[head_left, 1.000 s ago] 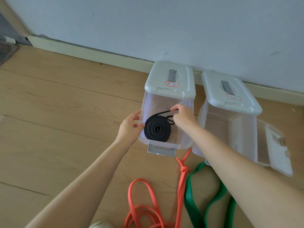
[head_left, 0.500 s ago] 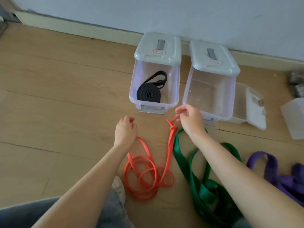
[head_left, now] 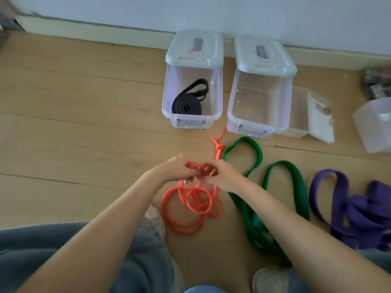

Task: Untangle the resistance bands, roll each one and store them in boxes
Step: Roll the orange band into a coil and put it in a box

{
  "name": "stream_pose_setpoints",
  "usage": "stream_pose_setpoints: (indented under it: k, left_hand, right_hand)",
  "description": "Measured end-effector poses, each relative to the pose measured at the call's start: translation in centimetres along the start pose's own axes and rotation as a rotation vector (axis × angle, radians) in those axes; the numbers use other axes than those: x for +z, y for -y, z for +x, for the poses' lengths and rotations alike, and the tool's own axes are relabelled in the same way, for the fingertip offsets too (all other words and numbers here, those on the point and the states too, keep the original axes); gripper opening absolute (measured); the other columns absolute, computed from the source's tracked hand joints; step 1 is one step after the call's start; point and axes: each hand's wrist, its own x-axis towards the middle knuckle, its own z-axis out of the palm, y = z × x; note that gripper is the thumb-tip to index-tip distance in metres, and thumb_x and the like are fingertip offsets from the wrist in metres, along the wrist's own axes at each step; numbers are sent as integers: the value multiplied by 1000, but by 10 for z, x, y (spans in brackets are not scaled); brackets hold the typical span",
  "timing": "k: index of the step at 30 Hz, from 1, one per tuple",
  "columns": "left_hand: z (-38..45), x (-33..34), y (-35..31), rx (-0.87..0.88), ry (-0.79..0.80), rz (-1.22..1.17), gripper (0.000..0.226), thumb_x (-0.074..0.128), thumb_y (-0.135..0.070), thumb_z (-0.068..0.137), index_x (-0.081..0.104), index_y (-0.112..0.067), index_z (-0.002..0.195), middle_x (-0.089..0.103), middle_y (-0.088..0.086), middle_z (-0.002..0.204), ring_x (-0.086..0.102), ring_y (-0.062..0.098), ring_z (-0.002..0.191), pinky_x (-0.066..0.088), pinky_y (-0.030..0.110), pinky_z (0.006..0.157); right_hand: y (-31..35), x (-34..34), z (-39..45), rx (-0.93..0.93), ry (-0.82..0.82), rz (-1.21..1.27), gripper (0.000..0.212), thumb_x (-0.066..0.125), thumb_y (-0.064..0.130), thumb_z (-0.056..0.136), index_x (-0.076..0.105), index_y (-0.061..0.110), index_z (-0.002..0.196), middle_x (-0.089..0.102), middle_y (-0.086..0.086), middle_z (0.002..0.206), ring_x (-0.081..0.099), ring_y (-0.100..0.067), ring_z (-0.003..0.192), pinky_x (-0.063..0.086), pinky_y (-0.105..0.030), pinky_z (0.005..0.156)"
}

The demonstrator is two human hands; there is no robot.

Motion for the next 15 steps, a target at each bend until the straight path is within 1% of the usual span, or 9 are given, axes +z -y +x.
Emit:
stream_pose_setpoints:
  k: [1, 3, 5, 7, 8, 10, 12, 13, 15]
  left_hand:
    - [-4, -10, -9, 1, 24, 27, 23, 61, -21, 86, 57, -23, 63, 58, -4, 59, 52, 7, 52, 41, 20, 57]
    - [-17, -26, -24, -17, 97, 66, 20, 66, -29, 83, 57, -22, 66, 55, -3, 56, 50, 9, 51, 40, 21, 56]
    - [-33, -32, -35, -77, 196, 94, 19, 69, -35, 81, 59, -21, 72, 55, -4, 55, 49, 8, 50, 41, 19, 54]
    - [-43, -31, -40, -129, 223, 76, 19, 67, -39, 82, 60, -22, 79, 56, -6, 58, 50, 5, 48, 41, 17, 51]
    - [-45, -30, -41, -147, 192, 50, 20, 64, -40, 84, 60, -21, 86, 58, -5, 64, 53, 5, 51, 43, 18, 51]
    - [-45, -27, -40, -190, 70, 25, 30, 59, -37, 88, 56, -13, 106, 58, 0, 79, 59, 13, 68, 48, 23, 56]
    - [-41, -25, -35, -217, -70, 160, 38, 56, -32, 90, 50, -6, 117, 56, 6, 98, 58, 25, 93, 49, 31, 67]
    - [-36, -25, -33, -218, -122, 247, 35, 55, -30, 90, 52, -6, 114, 56, 7, 103, 55, 28, 101, 46, 32, 73]
    - [-27, -24, -26, -201, -172, 300, 21, 52, -26, 90, 59, -8, 100, 59, 7, 100, 54, 28, 104, 41, 33, 80]
  right_hand:
    - [4, -13, -4, 11, -3, -46, 16, 74, 11, 76, 61, 17, 83, 52, 9, 66, 46, -8, 58, 35, -8, 53]
    - [11, -34, -16, 52, 4, -64, 17, 76, 14, 74, 61, 21, 77, 52, 10, 63, 45, -3, 54, 36, -8, 51]
    - [16, -42, -30, 81, 37, -34, 16, 76, 12, 75, 63, 20, 78, 54, 7, 68, 48, -4, 56, 40, -12, 56]
    - [14, -39, -36, 106, -2, -28, 9, 69, 6, 80, 67, 14, 85, 55, 5, 73, 49, -8, 59, 44, -15, 56]
    - [12, -36, -37, 122, -53, -59, 13, 61, 4, 84, 68, 12, 91, 56, 4, 77, 50, -9, 61, 43, -12, 54]
    - [7, -33, -34, 174, -130, -134, 26, 48, 4, 87, 67, 14, 101, 58, 0, 90, 51, -15, 69, 40, -9, 54]
    - [4, -32, -29, 219, -145, -199, 33, 43, 3, 87, 63, 16, 111, 60, -6, 107, 51, -20, 82, 45, -21, 69]
    - [1, -33, -24, 225, -151, -208, 36, 43, 1, 88, 61, 17, 115, 59, -8, 115, 51, -21, 84, 44, -26, 73]
    - [-5, -34, -9, 203, -177, -179, 40, 44, -1, 89, 56, 17, 123, 54, -10, 124, 55, -23, 83, 43, -23, 70]
